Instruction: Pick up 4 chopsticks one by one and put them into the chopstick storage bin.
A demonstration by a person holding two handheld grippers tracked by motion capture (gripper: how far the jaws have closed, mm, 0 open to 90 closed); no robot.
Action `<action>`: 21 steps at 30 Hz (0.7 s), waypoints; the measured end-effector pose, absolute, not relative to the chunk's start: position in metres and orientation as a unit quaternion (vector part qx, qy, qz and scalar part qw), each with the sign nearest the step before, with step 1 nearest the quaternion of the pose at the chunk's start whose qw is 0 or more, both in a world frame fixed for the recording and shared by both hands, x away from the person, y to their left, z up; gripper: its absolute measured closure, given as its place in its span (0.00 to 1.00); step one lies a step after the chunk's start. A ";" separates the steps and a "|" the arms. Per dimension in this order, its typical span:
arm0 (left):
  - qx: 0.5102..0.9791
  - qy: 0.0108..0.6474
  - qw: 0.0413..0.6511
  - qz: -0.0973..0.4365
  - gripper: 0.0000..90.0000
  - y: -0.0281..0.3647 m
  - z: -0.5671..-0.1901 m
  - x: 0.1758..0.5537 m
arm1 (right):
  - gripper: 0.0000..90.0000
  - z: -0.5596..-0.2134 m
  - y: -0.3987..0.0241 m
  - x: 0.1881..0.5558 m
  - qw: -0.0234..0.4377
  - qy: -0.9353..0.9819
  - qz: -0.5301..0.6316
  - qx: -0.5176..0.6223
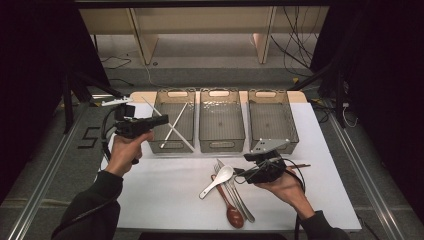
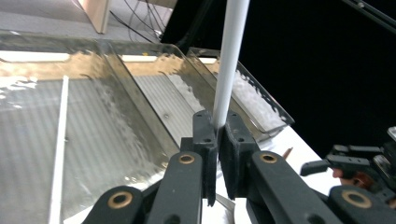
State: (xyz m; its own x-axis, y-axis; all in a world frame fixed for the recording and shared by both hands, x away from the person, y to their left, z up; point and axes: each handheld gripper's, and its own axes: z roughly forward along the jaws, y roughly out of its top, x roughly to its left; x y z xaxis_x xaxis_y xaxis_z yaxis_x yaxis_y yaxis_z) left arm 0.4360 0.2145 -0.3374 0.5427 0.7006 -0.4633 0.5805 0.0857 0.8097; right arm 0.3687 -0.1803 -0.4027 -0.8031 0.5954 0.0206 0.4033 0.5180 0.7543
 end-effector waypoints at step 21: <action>0.670 0.521 0.523 0.078 0.94 0.218 -0.328 0.493 | 0.41 -0.407 -0.202 0.363 0.124 0.855 0.396 0.310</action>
State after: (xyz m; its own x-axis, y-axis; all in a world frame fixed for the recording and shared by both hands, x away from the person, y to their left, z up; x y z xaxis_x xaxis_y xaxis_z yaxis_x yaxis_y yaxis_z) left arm 0.4926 0.2185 -0.3282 0.4449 0.7794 -0.4412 0.6170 0.0903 0.7818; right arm 0.3626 -0.2021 -0.4071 -0.7767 0.6290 0.0336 0.4322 0.4933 0.7549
